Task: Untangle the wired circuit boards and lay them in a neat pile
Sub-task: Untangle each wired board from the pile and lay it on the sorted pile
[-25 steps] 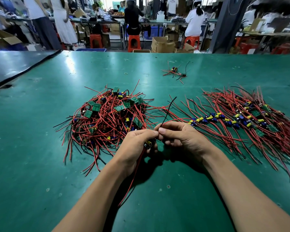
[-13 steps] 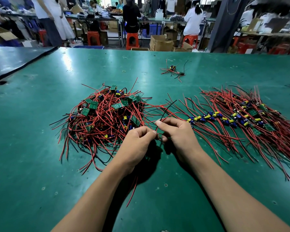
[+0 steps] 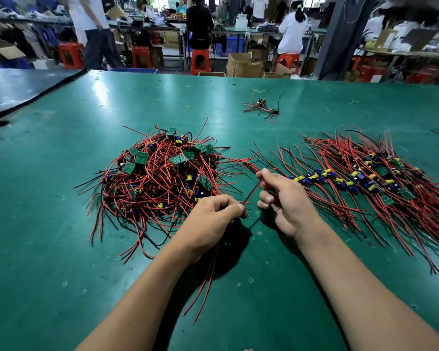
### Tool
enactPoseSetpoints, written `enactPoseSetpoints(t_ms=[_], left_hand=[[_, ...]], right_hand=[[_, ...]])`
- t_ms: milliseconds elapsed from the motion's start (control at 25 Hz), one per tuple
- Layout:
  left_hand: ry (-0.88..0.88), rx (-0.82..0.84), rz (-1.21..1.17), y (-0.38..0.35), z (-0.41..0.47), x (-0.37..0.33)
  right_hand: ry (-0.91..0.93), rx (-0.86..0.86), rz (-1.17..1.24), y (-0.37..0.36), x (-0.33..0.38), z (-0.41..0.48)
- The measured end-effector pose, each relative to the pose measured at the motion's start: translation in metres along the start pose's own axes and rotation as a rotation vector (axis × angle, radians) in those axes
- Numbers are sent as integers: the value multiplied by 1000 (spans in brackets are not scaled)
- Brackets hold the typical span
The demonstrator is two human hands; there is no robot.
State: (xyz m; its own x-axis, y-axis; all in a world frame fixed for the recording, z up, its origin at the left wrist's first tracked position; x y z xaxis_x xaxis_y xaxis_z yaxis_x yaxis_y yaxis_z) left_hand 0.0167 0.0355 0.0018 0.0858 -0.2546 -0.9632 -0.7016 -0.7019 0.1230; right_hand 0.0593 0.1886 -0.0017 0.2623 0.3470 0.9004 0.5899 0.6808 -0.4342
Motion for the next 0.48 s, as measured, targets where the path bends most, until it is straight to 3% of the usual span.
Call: enactPoseSetpoints(t_ms=[160,320,480], left_hand=[[17,53,-11,-2,-3,0],[12,80,-13,-3,-5,-2],[1,96,-4,-1,-7,-4]], right_hand=[[-193,12,147,3,-1,-1],[-180,47,173,6,-1,1],[172,70,-393,18,6,6]])
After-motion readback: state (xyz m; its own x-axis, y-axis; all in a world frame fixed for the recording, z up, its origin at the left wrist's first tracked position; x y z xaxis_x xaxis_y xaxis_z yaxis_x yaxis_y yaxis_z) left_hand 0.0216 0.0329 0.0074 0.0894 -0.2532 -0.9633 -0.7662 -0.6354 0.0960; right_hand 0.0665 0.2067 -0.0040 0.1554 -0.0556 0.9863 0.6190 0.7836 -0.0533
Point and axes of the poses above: each hand's wrist, its own z-axis towards the middle knuckle, its own y-axis out of the back of the hand, x = y × z, the point moved 5 cm from there along z, towards the middle knuckle, and after that the axes turned 11 degrees about y, right-handed, at the moved point
